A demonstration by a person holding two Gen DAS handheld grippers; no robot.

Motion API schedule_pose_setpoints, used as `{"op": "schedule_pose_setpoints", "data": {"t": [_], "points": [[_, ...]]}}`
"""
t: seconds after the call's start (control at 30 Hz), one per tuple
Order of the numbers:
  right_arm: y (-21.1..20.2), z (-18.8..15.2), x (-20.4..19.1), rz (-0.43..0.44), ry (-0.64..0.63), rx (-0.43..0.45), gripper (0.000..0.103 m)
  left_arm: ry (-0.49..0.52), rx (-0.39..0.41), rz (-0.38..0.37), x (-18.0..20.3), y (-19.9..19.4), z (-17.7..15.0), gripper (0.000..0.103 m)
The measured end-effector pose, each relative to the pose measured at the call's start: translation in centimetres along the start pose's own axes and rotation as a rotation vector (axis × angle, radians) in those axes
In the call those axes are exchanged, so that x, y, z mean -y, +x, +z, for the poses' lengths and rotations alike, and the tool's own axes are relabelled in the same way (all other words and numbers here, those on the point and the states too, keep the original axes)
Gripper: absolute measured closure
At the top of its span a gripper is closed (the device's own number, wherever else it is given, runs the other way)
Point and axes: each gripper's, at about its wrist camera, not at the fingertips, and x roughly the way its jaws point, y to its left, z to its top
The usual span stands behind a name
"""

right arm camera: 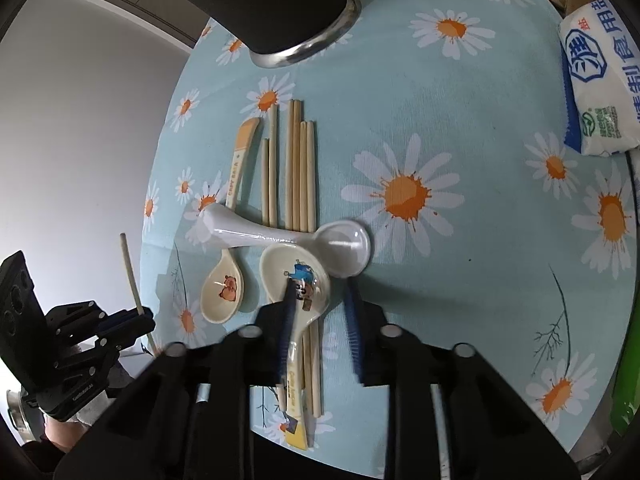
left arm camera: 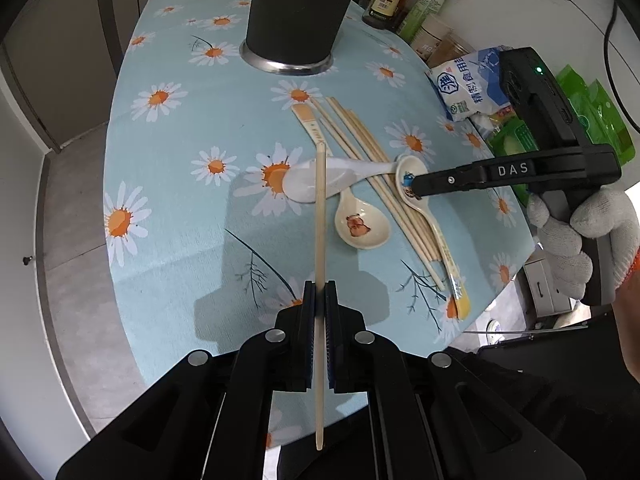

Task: Organize utensils
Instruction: 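Lift the chopstick with the left tool while the right tool carries the spoon toward the black holder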

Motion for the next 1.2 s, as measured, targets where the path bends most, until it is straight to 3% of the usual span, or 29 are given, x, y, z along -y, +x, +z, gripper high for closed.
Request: {"op": "schedule_pose_setpoints", "data": {"t": [0.07, 0.23, 0.67, 1.0, 1.2], "points": [[0.3, 0.2, 0.2, 0.012, 0.029, -0.005, 0.092, 0.005, -0.004, -0.008, -0.3, 0.2, 0.2, 0.099], [0.2, 0.0, 0.2, 0.042, 0.053, 0.005, 0.098, 0.035, -0.007, -0.025, -0.2, 0.6, 0.8, 0.099], [-4.6, -1.4, -1.8, -0.004, -0.002, 0.121, 0.098, 0.052, 0.048, -0.08, -0.9, -0.5, 2.2, 0.099], [-10.6, -1.4, -4.6, -0.002, -0.051, 0.344, 0.098, 0.023, 0.18, -0.121, -0.8, -2.6, 4.2, 0.099], [-13.8, -0.1, -5.9, 0.033, -0.112, 0.455, 0.098, -0.044, 0.329, -0.116, -1.1, -5.0, 5.8, 0.099]]}}
